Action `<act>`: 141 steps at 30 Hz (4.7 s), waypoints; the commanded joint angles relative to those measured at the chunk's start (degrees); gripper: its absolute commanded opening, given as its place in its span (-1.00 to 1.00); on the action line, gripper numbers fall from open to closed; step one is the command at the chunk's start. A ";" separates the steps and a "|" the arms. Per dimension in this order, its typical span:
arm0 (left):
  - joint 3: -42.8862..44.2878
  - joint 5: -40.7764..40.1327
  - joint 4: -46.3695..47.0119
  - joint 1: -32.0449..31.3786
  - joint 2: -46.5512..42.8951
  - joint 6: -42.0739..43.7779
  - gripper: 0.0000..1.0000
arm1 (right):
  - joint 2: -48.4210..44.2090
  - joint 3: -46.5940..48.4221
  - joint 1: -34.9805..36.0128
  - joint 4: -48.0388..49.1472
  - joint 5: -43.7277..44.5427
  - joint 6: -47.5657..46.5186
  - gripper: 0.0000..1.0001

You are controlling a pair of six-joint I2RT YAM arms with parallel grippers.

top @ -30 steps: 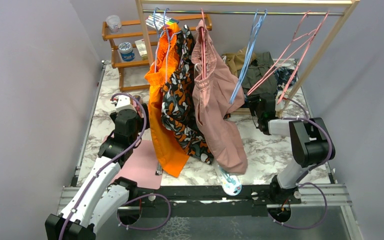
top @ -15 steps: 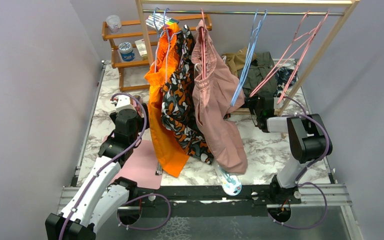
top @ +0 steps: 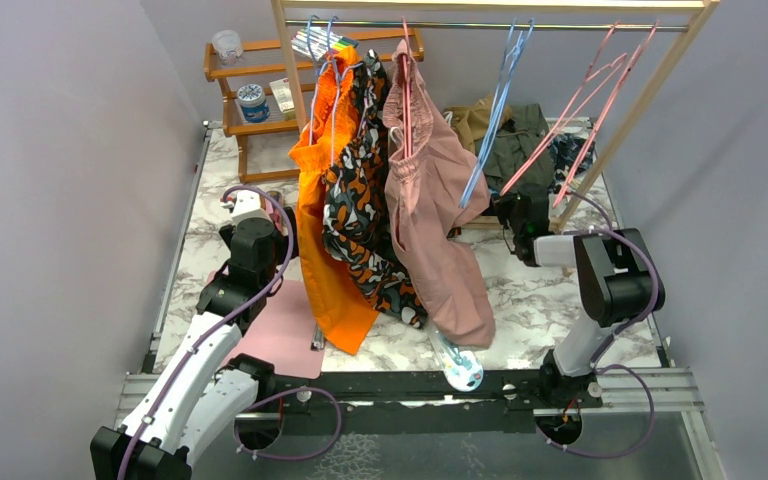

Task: Place the shorts on the hanger
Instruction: Move the shorts from the center of the board.

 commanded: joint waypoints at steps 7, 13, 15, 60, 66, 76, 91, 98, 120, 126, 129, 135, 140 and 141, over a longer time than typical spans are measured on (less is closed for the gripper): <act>-0.17 -2.03 0.11 -0.39 -0.76 0.63 0.98 | -10.92 -2.34 -0.30 4.62 -6.78 -2.63 -0.99; -0.02 -2.34 -0.16 -0.42 -0.93 0.63 0.98 | -18.47 -5.43 -0.25 2.26 -9.79 -3.18 -0.99; 0.03 -2.54 -0.26 -0.42 -0.91 0.57 0.98 | -21.07 -6.13 -0.26 0.62 -10.91 -3.56 -0.99; 0.07 -2.09 -0.62 -0.66 0.03 0.10 0.98 | -78.71 -2.27 6.60 -55.30 -27.16 -32.16 -0.98; 0.04 -2.15 -0.62 -0.65 0.14 0.10 0.98 | -80.07 3.28 7.13 -55.40 -25.11 -37.92 -0.98; -0.03 -2.99 -0.65 -0.65 -0.72 0.26 0.98 | -80.63 -1.17 7.83 -53.35 -26.22 -38.79 -0.99; 14.21 -22.09 -11.28 -0.60 -2.40 1.82 0.98 | -80.14 -4.61 10.01 -54.07 -25.35 -39.69 -0.99; 28.71 -19.31 -4.29 -0.68 -0.75 12.51 0.98 | -78.36 -3.83 12.26 -53.37 -24.96 -40.44 -0.99; 56.16 14.22 6.56 1.04 23.45 23.43 0.64 | -74.41 -3.57 17.58 -50.19 -24.57 -41.63 -0.98; 56.64 13.54 8.22 2.72 26.35 23.37 0.56 | -74.59 -2.44 18.22 -52.04 -24.19 -43.77 -0.99; 55.52 16.44 11.04 3.82 27.09 22.22 0.56 | -74.04 -1.35 18.99 -52.81 -25.26 -45.08 -0.99; 54.43 22.03 14.60 6.86 29.14 19.59 0.49 | -73.50 0.46 19.77 -53.80 -29.30 -47.29 -0.99; 52.42 26.02 18.72 8.16 29.42 18.28 0.38 | -73.80 0.71 19.96 -54.88 -30.08 -48.07 -0.98; 52.06 26.52 19.13 8.24 29.48 18.17 0.33 | -73.95 0.67 19.96 -55.01 -29.97 -48.11 -0.98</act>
